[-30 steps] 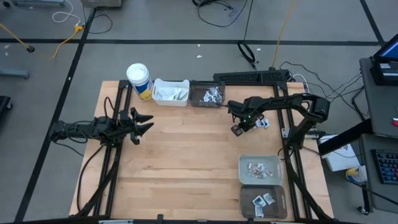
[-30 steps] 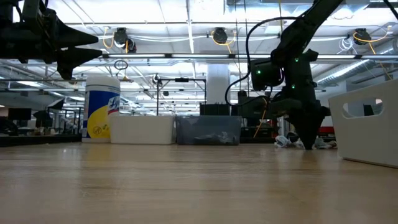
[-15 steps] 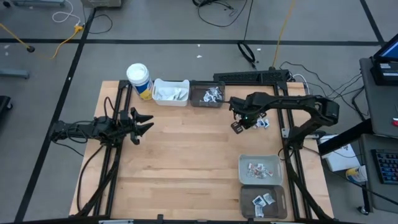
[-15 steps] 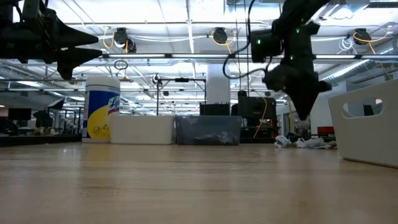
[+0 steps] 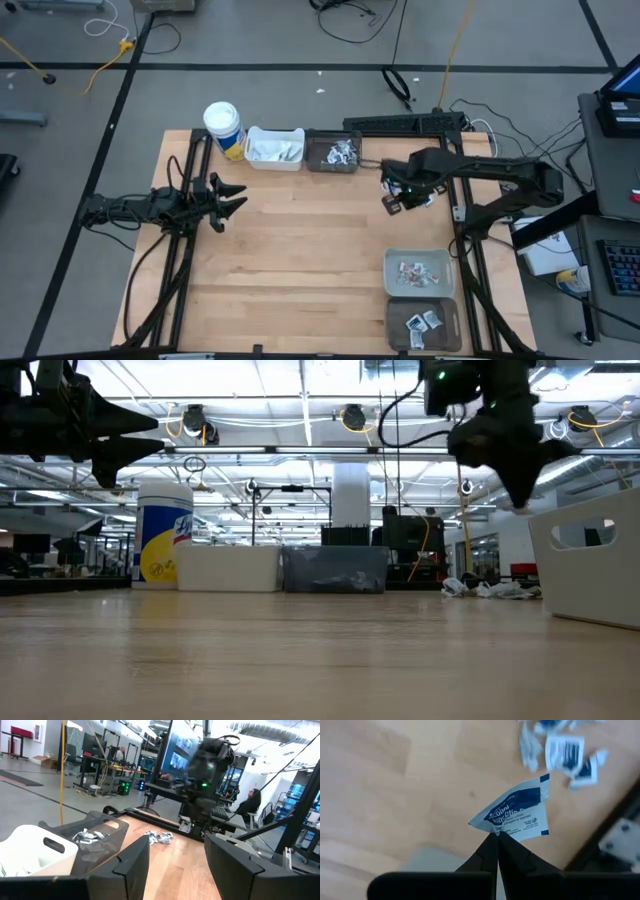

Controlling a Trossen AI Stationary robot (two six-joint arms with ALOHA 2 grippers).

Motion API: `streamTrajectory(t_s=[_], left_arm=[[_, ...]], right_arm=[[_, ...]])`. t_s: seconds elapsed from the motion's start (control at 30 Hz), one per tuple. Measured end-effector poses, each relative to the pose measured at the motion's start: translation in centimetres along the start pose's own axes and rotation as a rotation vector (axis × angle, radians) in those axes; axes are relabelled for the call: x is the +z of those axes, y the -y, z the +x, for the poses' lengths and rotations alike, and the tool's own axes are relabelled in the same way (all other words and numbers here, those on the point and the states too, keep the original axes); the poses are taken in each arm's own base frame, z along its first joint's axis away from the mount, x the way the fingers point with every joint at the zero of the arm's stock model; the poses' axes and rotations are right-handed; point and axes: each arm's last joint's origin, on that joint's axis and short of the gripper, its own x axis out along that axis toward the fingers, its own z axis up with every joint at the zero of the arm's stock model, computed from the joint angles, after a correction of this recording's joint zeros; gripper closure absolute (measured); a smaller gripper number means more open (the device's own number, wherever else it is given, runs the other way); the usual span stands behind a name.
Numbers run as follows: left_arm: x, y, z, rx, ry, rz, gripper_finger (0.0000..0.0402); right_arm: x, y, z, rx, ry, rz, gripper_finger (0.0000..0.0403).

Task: Pick & Place First Aid Supplies
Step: Put the blue alcohol pad into the bottom black bin

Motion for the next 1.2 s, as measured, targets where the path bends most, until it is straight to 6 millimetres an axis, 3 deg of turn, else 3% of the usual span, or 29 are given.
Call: streamTrajectory(t_s=[0.37,0.77,0.97,1.2], left_arm=[[0.0,0.0,0.0,0.0,0.0,0.0,0.0206],[0.0,0.0,0.0,0.0,0.0,0.0,0.0206],[0.0,0.0,0.0,0.0,0.0,0.0,0.0206],[0.0,0.0,0.0,0.0,0.0,0.0,0.0206]], right_arm=[[-9.6,-3.2,0.0,-0.011,0.018,0.008,0.0403],[-19.7,-4.2,1.4,0.051,-0.012,0.064,0.0403],[-23.2,-5.1,2.6,0.076,-0.039,0.062,0.0403],[-26.6,-6.5,2.0,0.091,-0.06,0.04,0.0403]])
